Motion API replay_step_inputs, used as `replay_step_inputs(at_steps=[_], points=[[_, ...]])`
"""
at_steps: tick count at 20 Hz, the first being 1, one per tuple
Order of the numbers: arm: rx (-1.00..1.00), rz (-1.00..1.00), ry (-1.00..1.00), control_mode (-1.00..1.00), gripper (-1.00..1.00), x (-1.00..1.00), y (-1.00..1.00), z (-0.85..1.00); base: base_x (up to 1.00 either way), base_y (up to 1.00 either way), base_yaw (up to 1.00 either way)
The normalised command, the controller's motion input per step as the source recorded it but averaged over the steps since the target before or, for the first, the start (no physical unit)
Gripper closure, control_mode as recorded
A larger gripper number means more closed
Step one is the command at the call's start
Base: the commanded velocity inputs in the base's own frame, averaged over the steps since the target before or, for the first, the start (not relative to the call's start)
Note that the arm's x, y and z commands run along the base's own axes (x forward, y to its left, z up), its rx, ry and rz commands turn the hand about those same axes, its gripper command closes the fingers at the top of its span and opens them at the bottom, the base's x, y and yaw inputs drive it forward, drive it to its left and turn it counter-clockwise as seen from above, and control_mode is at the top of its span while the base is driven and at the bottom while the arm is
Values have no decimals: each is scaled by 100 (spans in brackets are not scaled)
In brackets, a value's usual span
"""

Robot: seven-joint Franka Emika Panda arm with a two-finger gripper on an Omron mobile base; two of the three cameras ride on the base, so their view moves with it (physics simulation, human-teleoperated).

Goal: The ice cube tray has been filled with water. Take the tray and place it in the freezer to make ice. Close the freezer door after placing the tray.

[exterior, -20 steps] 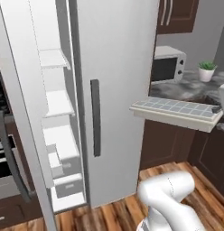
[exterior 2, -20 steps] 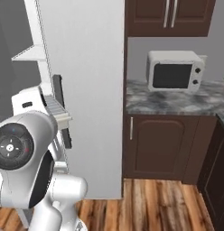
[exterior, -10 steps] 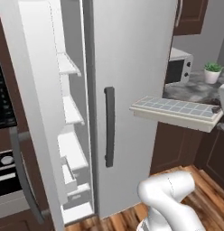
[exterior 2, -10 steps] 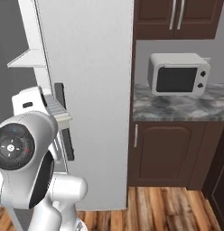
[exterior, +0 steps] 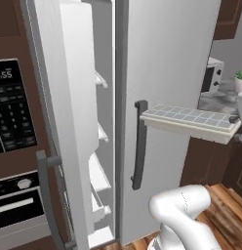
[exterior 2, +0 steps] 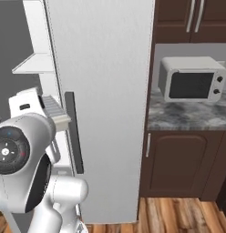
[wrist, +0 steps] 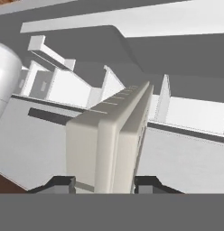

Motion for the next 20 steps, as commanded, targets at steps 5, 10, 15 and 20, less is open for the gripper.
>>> replay_step_inputs(at_steps=[5, 10, 15, 20], points=[[0, 0, 0, -100, 100, -3, 7, 0, 20, 36, 0], [2, -7, -2, -100, 100, -37, 9, 16, 0, 0, 0], [5, -14, 0, -100, 100, -6, 18, 18, 0, 0, 0], [0, -1, -5, -100, 100, 1, 71, 17, 0, 0, 0]])
